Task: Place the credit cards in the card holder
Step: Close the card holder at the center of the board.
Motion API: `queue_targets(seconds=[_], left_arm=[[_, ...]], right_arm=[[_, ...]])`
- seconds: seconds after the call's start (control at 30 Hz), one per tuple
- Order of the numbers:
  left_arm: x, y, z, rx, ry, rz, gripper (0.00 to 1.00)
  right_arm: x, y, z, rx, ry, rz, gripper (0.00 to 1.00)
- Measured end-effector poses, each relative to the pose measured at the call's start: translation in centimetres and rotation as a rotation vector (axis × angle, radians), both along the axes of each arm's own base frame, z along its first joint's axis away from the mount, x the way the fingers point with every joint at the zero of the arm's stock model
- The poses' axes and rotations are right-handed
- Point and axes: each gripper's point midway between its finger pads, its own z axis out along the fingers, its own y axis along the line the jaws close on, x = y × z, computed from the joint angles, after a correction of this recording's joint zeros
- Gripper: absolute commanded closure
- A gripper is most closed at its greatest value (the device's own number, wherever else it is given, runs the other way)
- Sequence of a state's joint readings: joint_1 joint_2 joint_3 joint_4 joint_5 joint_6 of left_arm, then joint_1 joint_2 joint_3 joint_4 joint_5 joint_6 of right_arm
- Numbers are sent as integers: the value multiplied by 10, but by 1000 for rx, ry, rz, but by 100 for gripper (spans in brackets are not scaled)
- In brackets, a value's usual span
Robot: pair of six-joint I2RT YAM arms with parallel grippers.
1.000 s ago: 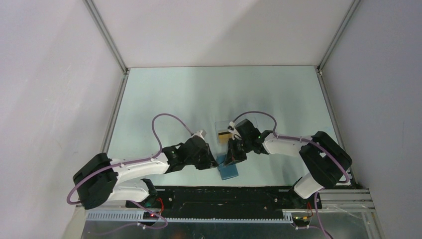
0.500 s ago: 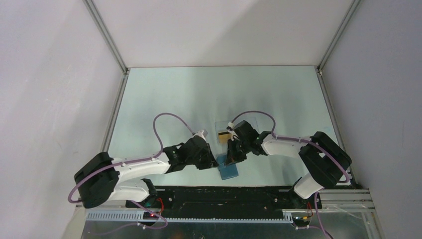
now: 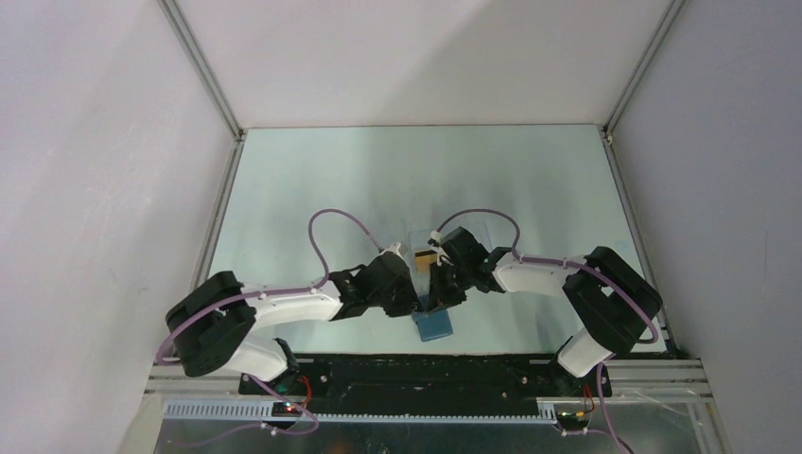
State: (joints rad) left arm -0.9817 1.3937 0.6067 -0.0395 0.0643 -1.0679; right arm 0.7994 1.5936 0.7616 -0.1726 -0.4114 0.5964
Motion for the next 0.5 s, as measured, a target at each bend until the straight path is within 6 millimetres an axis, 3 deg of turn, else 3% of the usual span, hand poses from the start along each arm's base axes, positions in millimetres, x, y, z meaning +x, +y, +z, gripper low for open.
queue_targets(seconds=[0.2,0.37,0.5], left_arm=[[0,2,-10,25,19,8,94],[3,3,-11,32,11,32,84],[10,6,-11,38,-3,63,85]], right_arm=[[-2,-1,2,-9,-3,-2,100],[-5,-7,8,-24,-1,-9,100],[-8,-9,7,-33,9,-9,100]])
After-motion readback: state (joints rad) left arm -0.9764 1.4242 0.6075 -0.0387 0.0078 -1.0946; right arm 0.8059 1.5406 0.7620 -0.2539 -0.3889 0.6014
